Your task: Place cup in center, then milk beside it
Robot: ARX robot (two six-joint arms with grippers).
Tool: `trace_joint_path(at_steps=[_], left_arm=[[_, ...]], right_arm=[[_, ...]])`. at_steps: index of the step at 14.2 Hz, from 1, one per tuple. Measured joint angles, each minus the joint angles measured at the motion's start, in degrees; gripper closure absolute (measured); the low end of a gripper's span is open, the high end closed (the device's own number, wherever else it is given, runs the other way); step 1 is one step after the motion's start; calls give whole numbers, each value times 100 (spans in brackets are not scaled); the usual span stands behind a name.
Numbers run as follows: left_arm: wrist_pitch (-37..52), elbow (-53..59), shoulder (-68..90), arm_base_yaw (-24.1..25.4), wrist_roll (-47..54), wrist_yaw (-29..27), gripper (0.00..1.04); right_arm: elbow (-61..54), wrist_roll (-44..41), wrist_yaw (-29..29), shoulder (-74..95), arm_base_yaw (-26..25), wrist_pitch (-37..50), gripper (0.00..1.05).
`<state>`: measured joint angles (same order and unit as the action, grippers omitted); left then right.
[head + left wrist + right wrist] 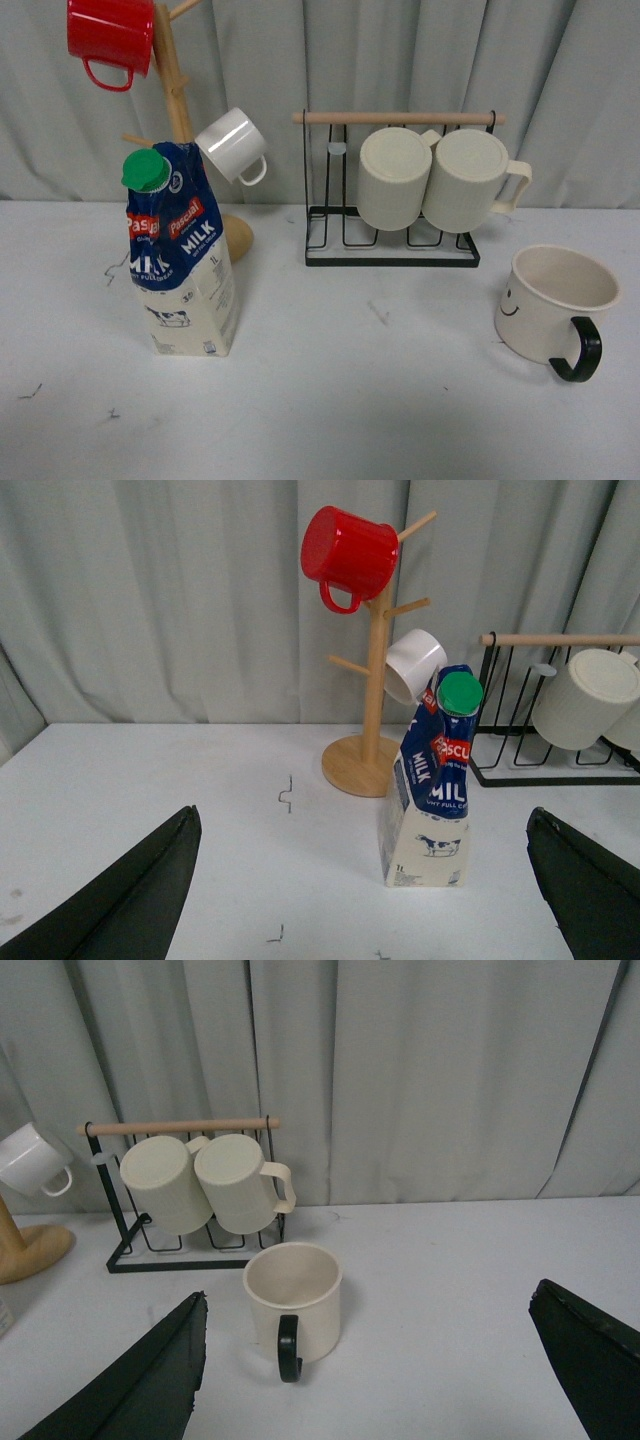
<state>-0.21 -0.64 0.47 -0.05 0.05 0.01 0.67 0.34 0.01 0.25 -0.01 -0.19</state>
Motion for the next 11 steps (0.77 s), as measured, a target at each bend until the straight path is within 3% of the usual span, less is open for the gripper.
trace_joint_path(at_steps=[11], left_arm=[[0, 0, 0, 0, -2, 0, 7]], right_arm=[[0, 0, -2, 0, 0, 0, 6]])
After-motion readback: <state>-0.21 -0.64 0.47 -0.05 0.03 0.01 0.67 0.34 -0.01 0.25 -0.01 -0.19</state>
